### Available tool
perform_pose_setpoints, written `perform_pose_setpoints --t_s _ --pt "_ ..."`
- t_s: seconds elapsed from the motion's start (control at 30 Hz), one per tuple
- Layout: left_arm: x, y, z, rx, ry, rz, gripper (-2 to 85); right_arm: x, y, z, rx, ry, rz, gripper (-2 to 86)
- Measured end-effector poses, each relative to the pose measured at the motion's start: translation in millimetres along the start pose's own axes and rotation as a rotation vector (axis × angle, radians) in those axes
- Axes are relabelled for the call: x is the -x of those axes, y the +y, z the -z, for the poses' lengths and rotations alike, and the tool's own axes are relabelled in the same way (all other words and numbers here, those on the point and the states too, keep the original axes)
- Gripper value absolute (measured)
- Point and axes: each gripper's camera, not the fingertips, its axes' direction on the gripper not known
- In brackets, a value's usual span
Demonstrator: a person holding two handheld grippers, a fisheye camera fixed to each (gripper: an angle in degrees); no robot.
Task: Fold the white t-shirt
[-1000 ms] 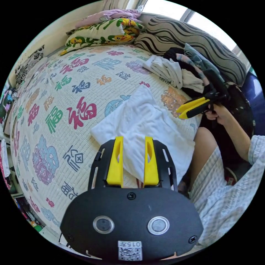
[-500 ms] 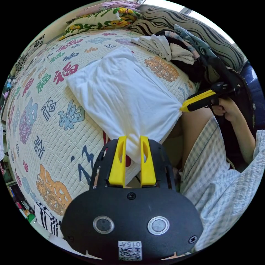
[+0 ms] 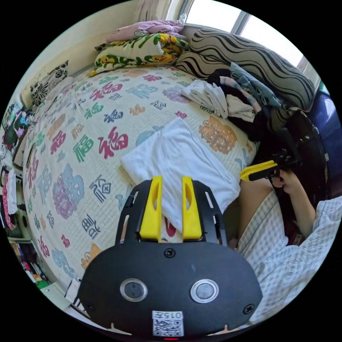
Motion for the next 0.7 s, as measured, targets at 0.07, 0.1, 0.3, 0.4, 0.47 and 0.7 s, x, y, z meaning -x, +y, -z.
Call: perform_pose_setpoints --t_s 0.07,0.1,0.3,0.4,0.47,0.7 --pt "9.7 -38.5 -12.8 0.023 -0.012 -0.033 10.0 4.9 3.6 -8.2 0.018 -0.012 -0.01 9.1" --pt "16.1 -62.0 -25.6 0.052 -0.022 -0.045 10.3 9.6 5.9 -12.9 0.03 -0.004 -0.009 9.6" --pt "51.3 -120.2 -104.2 0.353 -0.072 -0.096 9.5 19.0 5.9 -32.5 0.154 0.059 -0.012 7.5" --pt "69.6 -126.0 -109.9 0.347 -0.013 -0.061 5.5 19.0 11.2 -37.9 0.175 0.016 -0.02 2.4" --pt "78.5 -128.2 -100.3 0.294 0.023 -0.052 2.2 16.4 17.5 -36.6 0.155 -0.013 -0.049 1.4" --pt "101.5 -140.7 -93.8 0.212 -0.02 -0.088 3.0 20.9 35.1 -35.1 0.098 -0.009 -0.137 3.3"
